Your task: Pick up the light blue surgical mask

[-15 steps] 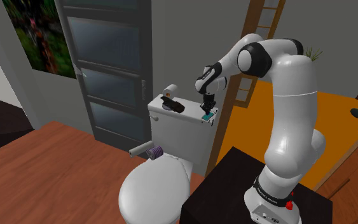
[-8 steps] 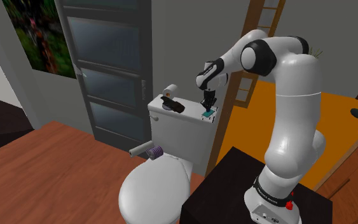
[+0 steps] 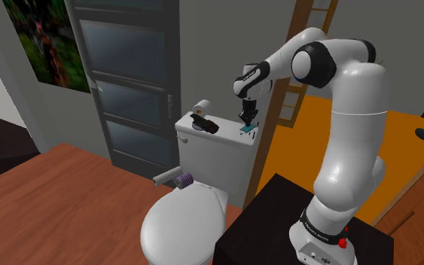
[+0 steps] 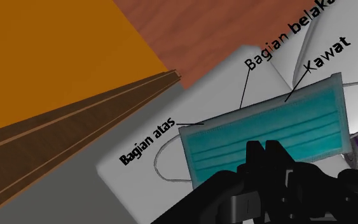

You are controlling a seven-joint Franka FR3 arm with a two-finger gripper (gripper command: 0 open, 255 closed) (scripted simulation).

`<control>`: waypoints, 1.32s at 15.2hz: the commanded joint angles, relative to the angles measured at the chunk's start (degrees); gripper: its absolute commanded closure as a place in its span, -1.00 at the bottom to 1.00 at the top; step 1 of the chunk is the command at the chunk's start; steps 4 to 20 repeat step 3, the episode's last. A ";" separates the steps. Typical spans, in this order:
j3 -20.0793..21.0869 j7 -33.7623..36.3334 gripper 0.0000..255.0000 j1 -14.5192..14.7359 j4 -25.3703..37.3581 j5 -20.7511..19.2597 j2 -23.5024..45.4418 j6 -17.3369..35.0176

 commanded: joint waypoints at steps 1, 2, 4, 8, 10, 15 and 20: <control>-0.16 -0.06 1.00 0.02 0.48 -0.25 -0.83 -1.29; -0.17 -0.05 1.00 0.03 0.51 -0.27 -0.90 -1.39; -0.17 -0.05 1.00 0.03 0.52 -0.27 -0.90 -1.39; -0.17 -0.05 1.00 0.03 0.52 -0.27 -0.90 -1.39; -0.17 -0.05 1.00 0.03 0.52 -0.27 -0.90 -1.39; -0.17 -0.05 1.00 0.03 0.52 -0.27 -0.90 -1.39; -0.17 -0.05 1.00 0.03 0.52 -0.27 -0.90 -1.39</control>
